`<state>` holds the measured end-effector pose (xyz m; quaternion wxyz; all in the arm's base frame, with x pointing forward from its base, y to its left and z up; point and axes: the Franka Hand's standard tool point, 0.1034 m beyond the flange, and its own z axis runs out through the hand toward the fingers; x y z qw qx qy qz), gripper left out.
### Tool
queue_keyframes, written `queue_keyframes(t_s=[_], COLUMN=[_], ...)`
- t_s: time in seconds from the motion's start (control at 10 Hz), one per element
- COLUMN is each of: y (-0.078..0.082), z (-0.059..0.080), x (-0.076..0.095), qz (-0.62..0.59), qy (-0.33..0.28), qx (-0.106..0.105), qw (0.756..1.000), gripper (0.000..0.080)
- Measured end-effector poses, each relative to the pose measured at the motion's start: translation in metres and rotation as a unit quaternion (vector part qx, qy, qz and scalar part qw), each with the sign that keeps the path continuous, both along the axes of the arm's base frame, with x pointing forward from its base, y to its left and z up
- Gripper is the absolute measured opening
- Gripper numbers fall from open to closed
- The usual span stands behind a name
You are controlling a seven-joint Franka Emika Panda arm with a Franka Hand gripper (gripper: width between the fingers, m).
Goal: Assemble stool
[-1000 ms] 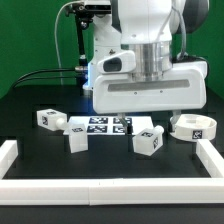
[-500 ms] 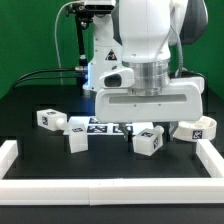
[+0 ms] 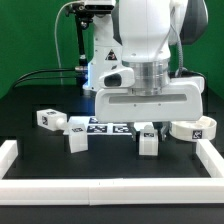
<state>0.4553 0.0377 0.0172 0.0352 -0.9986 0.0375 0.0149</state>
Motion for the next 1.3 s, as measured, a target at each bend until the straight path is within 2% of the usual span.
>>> queue_keyframes(t_s=[0.1, 0.2, 0.3, 0.4, 0.5, 0.9, 1.0, 1.1, 1.2, 1.3], y=[-0.011, -0.019, -0.021, -0.012, -0.005, -0.004, -0.002, 0.002, 0.011, 0.024], z=[0.003, 0.005, 0.003, -0.002, -0.004, -0.003, 0.003, 0.016, 0.029, 0.039], x=[-0.008, -0.025, -0.041, -0.050, -0.050, -0.049, -0.042, -0.031, -0.021, -0.016], qz=[0.008, 0.026, 0.033, 0.038, 0.044, 0.045, 0.047, 0.049, 0.050, 0.058], qy=[0.000, -0.003, -0.011, -0.017, -0.032, -0.035, -0.021, -0.014, -0.016, -0.016], qx=[-0.001, -0.004, -0.008, -0.010, -0.013, -0.013, -0.008, -0.003, -0.001, 0.002], qw=[1.000, 1.000, 0.999, 0.999, 0.998, 0.998, 0.999, 0.999, 0.999, 0.998], gripper=[0.0330, 0.0330, 0.0330, 0.0330, 0.0331, 0.0333, 0.0521, 0.0609, 0.0609, 0.0643])
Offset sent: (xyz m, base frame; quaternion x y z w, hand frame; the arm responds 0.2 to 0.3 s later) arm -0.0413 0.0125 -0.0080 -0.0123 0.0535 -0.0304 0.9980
